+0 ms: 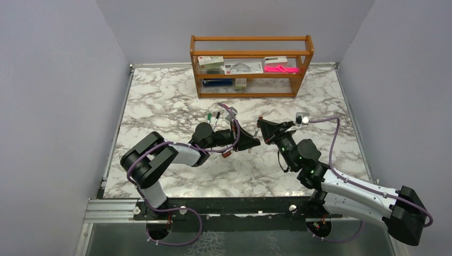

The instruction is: Insert the pens into the pen caps

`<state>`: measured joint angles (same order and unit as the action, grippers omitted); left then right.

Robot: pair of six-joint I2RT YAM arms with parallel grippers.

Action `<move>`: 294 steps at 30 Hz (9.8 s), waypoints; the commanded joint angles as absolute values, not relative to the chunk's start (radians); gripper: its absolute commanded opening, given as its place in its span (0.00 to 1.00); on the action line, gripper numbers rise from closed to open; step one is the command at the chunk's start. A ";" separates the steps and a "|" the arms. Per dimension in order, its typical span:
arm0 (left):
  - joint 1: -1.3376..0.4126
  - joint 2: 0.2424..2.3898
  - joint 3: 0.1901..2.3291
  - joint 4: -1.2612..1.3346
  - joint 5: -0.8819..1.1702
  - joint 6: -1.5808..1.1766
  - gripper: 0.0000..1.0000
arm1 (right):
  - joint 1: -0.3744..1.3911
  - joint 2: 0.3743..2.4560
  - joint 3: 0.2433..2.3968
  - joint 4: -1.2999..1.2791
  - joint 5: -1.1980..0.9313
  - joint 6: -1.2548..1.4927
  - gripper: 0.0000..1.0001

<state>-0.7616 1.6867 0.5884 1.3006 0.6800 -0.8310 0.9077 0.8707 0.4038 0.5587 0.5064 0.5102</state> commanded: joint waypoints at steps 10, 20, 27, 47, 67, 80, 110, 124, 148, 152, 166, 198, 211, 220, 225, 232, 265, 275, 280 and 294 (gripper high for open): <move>-0.765 1.658 0.695 1.306 0.686 -0.802 0.00 | 0.902 0.824 0.348 0.447 0.392 0.602 0.01; -0.765 1.641 0.745 1.261 0.672 -0.769 0.00 | 0.902 0.844 0.316 0.441 0.301 0.651 0.01; -0.749 1.621 0.782 1.235 0.659 -0.743 0.00 | 0.902 0.850 0.293 0.436 0.279 0.684 0.01; -0.691 1.610 0.864 1.210 0.649 -0.733 0.00 | 0.902 0.923 0.213 0.472 0.162 0.787 0.01; -0.663 1.651 0.934 1.191 0.662 -0.738 0.00 | 0.902 0.939 0.173 0.492 0.123 0.806 0.01; -0.657 1.649 0.913 1.191 0.669 -0.724 0.00 | 0.901 0.907 0.187 0.474 0.142 0.799 0.01; -0.680 1.653 0.803 0.372 -0.050 -0.315 0.08 | 0.901 0.367 0.191 0.048 0.456 0.615 0.51; -0.677 1.744 0.875 0.163 -0.333 -0.334 0.12 | 0.902 0.516 0.179 0.155 0.448 0.631 0.46; -0.653 1.669 0.796 0.325 -0.048 -0.266 0.41 | 0.902 0.519 0.152 0.120 0.476 0.691 0.44; -0.659 1.653 0.789 0.376 0.103 -0.189 0.47 | 0.902 0.594 0.188 0.078 0.479 0.711 0.44; -0.734 1.624 0.772 0.396 0.172 0.000 0.61 | 0.902 0.644 0.190 0.084 0.485 0.733 0.44; -0.814 1.775 0.886 0.172 0.068 0.163 0.48 | 0.902 0.726 0.201 0.131 0.483 0.729 0.42; -0.818 1.817 0.932 0.128 0.093 0.138 0.00 | 0.902 0.697 0.186 0.102 0.480 0.727 0.42; -0.815 1.692 0.862 0.244 0.039 0.095 0.00 | 0.902 0.753 0.188 0.224 0.355 0.555 0.43; -0.793 1.555 0.776 0.372 -0.064 -0.021 0.00 | 0.902 0.898 0.243 0.304 0.247 0.416 0.44; -0.731 1.399 0.660 0.509 -0.105 -0.187 0.00 | 0.902 1.200 0.381 0.428 0.066 0.303 0.48; -0.525 1.307 0.498 0.543 -0.176 -0.417 0.00 | 0.919 1.619 0.606 0.517 -0.077 0.102 0.58; -0.525 1.314 0.490 0.598 -0.105 -0.381 0.22 | 0.919 1.577 0.597 0.529 -0.060 0.034 0.59; -0.525 1.306 0.480 0.601 -0.104 -0.372 0.25 | 0.919 1.610 0.612 0.543 -0.146 0.001 0.61; -0.524 1.316 0.476 0.601 -0.110 -0.356 0.24 | 0.919 1.724 0.657 0.497 -0.188 -0.070 0.60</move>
